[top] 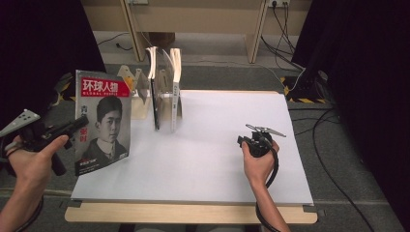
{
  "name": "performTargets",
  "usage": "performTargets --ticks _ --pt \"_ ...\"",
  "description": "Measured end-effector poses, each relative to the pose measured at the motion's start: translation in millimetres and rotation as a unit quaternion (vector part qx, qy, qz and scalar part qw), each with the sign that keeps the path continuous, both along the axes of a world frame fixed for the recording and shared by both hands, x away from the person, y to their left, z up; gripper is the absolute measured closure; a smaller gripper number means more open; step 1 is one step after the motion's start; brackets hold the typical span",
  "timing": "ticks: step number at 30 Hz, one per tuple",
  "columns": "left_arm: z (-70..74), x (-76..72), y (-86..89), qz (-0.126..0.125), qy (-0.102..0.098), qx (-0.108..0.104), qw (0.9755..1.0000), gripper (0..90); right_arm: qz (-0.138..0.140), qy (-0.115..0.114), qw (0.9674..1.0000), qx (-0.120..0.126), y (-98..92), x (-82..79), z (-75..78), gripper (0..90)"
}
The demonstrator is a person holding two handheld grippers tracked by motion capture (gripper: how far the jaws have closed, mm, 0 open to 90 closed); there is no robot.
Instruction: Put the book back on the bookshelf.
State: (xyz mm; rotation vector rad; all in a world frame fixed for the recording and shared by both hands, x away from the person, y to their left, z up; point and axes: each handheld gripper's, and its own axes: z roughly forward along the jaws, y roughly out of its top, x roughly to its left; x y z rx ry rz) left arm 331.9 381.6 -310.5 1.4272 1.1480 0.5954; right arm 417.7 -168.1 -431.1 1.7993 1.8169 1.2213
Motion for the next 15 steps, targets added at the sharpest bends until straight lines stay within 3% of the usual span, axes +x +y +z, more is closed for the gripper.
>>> performTargets --ticks 15 --pt "-0.9 27.0 2.7 0.027 0.006 -0.007 0.9996 86.7 -0.006 0.004 1.0000 0.000 -3.4 -0.9 -1.1 72.6"
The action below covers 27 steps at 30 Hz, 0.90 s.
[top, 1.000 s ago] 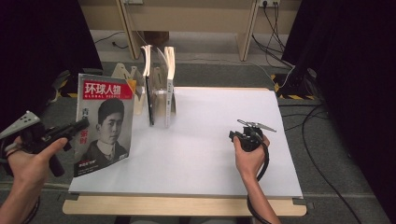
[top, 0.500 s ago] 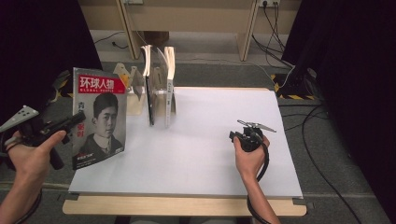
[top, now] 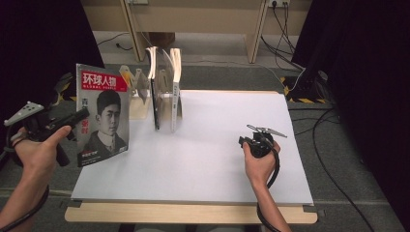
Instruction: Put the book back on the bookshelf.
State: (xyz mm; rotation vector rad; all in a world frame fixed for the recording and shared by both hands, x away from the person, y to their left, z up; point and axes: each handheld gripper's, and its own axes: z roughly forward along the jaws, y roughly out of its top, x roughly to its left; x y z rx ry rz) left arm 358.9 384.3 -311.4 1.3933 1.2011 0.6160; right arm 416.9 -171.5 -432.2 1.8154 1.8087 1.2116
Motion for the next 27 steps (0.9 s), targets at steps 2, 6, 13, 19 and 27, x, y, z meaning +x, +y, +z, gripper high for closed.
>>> performTargets --ticks 2,6,13,19,27 --pt "-0.6 3.7 -0.1 0.004 0.002 -0.003 1.0000 86.7 0.001 -0.002 1.0000 -0.003 -1.2 -0.2 -0.5 72.6" --pt "-1.7 12.3 -1.1 0.010 0.002 -0.004 0.9999 86.7 -0.001 -0.001 1.0000 -0.002 -2.3 -0.5 -1.3 72.6" --pt "-3.4 25.9 -3.2 0.015 0.012 0.001 0.9998 86.7 -0.001 0.002 1.0000 -0.002 -2.5 -0.8 -2.0 72.6" --pt "-3.4 39.4 -4.4 0.021 0.016 0.001 0.9996 86.7 -0.003 0.004 1.0000 -0.001 -3.8 -0.8 -4.1 72.7" --pt "-2.2 60.4 -8.7 0.037 0.016 0.006 0.9992 86.7 -0.003 0.004 1.0000 -0.005 -6.5 -0.9 -5.6 72.8"
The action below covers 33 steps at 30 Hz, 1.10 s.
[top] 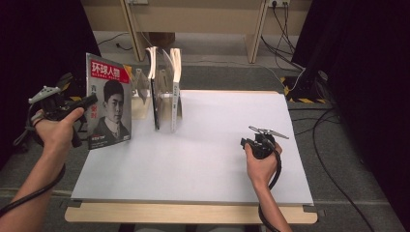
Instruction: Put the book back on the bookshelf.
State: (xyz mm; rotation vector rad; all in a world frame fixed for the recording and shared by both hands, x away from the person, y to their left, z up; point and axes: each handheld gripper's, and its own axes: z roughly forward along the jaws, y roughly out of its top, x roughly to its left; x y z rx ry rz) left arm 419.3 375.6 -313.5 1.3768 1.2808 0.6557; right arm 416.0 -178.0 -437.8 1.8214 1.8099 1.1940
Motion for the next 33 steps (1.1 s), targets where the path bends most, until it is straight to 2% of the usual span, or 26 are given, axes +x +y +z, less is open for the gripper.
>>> performTargets --ticks 14,18,30,32,33 --pt "-2.4 34.5 -15.1 0.016 -0.004 0.008 0.9998 86.7 -0.007 0.006 0.9999 0.004 -4.0 -0.9 -3.3 72.9" --pt "-2.1 46.1 -20.8 0.020 -0.009 0.012 0.9997 86.6 -0.007 0.005 1.0000 0.003 -5.4 -0.4 -4.0 73.0" --pt "-1.4 68.9 -29.2 0.040 -0.019 0.022 0.9988 86.6 -0.007 0.005 1.0000 0.000 -8.2 -0.1 -5.8 73.0" --pt "-4.7 75.1 -29.2 0.045 -0.031 0.024 0.9982 86.5 -0.011 0.006 0.9999 0.004 -8.9 -0.7 -5.6 73.1" --pt "-4.7 75.1 -29.2 0.045 -0.031 0.024 0.9982 86.5 -0.011 0.006 0.9999 0.004 -8.9 -0.7 -5.6 73.1"
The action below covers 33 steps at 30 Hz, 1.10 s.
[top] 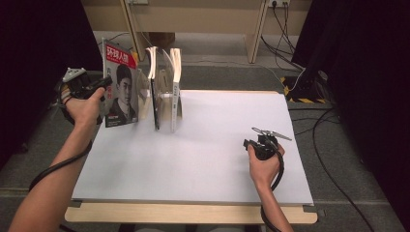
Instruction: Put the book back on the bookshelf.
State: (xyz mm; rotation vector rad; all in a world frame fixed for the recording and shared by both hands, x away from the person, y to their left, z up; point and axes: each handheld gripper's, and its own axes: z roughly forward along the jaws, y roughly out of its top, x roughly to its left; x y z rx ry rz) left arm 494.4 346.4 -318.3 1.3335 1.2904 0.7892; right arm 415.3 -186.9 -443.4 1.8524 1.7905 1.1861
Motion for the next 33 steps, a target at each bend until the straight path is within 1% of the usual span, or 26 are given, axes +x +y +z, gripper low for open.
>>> performTargets --ticks 2,3,4,5,6,7,9,10,11,13,14,16,18,19,21,23,26,28,29,30,33 --pt "-4.1 3.5 -0.3 0.004 -0.008 0.003 1.0000 86.5 0.001 0.002 1.0000 -0.002 -0.8 0.4 -1.1 73.1" --pt "-9.2 7.0 0.0 0.006 -0.011 0.001 0.9999 86.5 0.002 0.002 1.0000 -0.002 -1.0 0.7 -2.4 73.1" --pt "-9.2 7.0 0.0 0.006 -0.011 0.001 0.9999 86.4 0.002 0.002 1.0000 -0.002 -1.0 0.7 -2.4 73.1" --pt "-15.0 10.1 0.9 0.010 -0.012 -0.002 0.9999 86.4 0.002 0.002 1.0000 -0.002 -0.5 0.5 -3.2 73.1" --pt "-15.0 10.1 0.9 0.010 -0.012 -0.002 0.9999 86.3 0.002 0.002 1.0000 -0.002 -0.5 0.5 -3.2 73.1" --pt "-18.4 11.0 3.0 0.015 -0.020 -0.007 0.9997 86.2 0.002 0.003 1.0000 -0.003 -0.5 -0.1 -3.7 73.2" --pt "-19.1 11.2 3.9 0.016 -0.020 -0.012 0.9996 86.1 0.003 0.003 1.0000 -0.004 -0.8 -0.3 -4.2 73.2" --pt "-20.0 10.2 5.2 0.021 -0.023 -0.004 0.9995 86.0 0.002 0.004 1.0000 -0.002 -1.1 -0.6 -5.4 73.2" --pt "-20.0 10.2 5.2 0.021 -0.023 -0.004 0.9995 85.9 0.002 0.004 1.0000 -0.002 -1.1 -0.6 -5.4 73.2" --pt "-20.6 8.4 9.7 0.028 -0.011 -0.003 0.9995 85.5 0.001 0.005 1.0000 -0.001 -1.8 -1.7 -6.7 73.2" --pt "-20.6 8.3 11.2 0.027 -0.003 -0.002 0.9996 85.1 0.000 0.005 1.0000 0.000 -2.1 -2.1 -7.2 73.1" --pt "-21.6 8.2 13.3 0.025 0.018 -0.002 0.9995 84.0 0.000 0.006 1.0000 0.000 -2.2 -2.3 -8.6 73.1" --pt "-26.1 7.9 13.5 0.025 0.031 -0.006 0.9992 83.6 0.000 0.005 1.0000 0.000 -2.0 -2.6 -9.6 73.1" --pt "-29.0 8.1 13.3 0.023 0.037 -0.003 0.9991 83.6 0.001 0.004 1.0000 0.000 -1.9 -2.8 -9.9 73.0" --pt "-34.4 8.0 13.4 0.022 0.043 -0.008 0.9988 83.3 0.001 0.005 1.0000 0.002 -1.9 -3.1 -10.2 72.9" --pt "-36.8 7.2 13.0 0.019 0.047 -0.003 0.9987 82.5 -0.001 0.008 1.0000 0.003 -2.5 -3.3 -10.3 72.9" --pt "-36.7 6.4 12.7 0.017 0.051 -0.001 0.9986 82.0 -0.001 0.005 1.0000 0.000 -4.3 -2.8 -10.3 72.8" --pt "-36.3 6.6 12.9 0.009 0.063 0.002 0.9980 81.6 -0.001 0.005 1.0000 0.001 -4.5 -2.9 -10.2 72.8" --pt "-36.0 7.6 13.5 -0.002 0.075 -0.003 0.9972 80.1 -0.002 0.006 1.0000 0.003 -3.7 -3.4 -10.2 72.6" --pt "-35.7 7.9 14.1 -0.005 0.077 -0.006 0.9970 78.8 -0.002 0.006 1.0000 0.004 -3.4 -3.6 -10.5 72.6" --pt "-33.9 8.2 15.4 -0.002 0.079 -0.008 0.9968 76.5 0.000 0.008 1.0000 0.005 -3.2 -3.7 -11.3 72.5"
